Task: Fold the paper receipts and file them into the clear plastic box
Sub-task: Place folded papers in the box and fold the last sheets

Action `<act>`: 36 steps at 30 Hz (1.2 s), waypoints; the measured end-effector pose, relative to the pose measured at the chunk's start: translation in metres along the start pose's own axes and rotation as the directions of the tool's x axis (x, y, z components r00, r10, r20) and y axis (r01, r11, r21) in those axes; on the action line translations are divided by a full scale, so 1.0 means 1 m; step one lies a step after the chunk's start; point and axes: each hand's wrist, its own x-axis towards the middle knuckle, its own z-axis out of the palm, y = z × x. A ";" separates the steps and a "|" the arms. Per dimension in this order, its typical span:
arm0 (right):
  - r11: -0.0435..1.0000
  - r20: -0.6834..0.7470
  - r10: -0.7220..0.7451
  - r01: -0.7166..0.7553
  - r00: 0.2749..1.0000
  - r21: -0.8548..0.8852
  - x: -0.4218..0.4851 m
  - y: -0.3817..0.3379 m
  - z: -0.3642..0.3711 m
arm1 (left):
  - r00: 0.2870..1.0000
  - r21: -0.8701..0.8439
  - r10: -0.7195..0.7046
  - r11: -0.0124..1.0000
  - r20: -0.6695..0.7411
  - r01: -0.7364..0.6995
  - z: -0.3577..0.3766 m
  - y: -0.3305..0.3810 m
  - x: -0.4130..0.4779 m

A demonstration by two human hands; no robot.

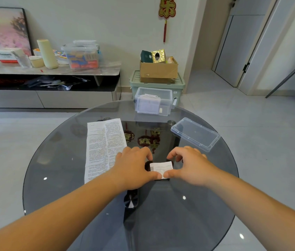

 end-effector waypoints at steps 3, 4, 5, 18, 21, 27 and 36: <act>0.999 0.063 -0.030 0.029 0.998 0.013 0.001 -0.002 -0.004 | 0.999 -0.017 -0.003 1.000 0.036 0.004 -0.003 0.000 0.001; 0.999 0.075 -0.041 0.040 0.996 0.016 0.001 -0.003 -0.004 | 0.999 -0.029 -0.004 1.000 0.043 0.005 -0.004 0.001 0.001; 0.999 0.084 -0.051 0.050 0.995 0.014 0.001 -0.004 -0.004 | 0.999 -0.042 -0.002 0.999 0.048 0.004 -0.005 0.002 0.001; 0.971 0.037 -0.177 0.169 0.983 0.170 0.006 -0.003 -0.001 | 0.994 -0.224 0.110 0.969 0.014 -0.104 -0.011 0.002 -0.007; 0.956 0.025 -0.194 0.183 0.981 0.229 0.013 -0.005 -0.004 | 0.990 -0.261 0.138 0.956 -0.010 -0.135 -0.014 -0.001 0.000; 0.950 -0.123 -0.213 0.234 0.969 0.207 0.058 -0.020 -0.037 | 0.976 -0.235 0.170 0.952 -0.135 -0.198 -0.052 -0.004 0.050; 0.904 -0.535 -0.048 0.265 0.843 0.336 0.203 -0.023 -0.109 | 0.952 0.124 0.179 0.981 -0.248 -0.152 -0.103 -0.043 0.187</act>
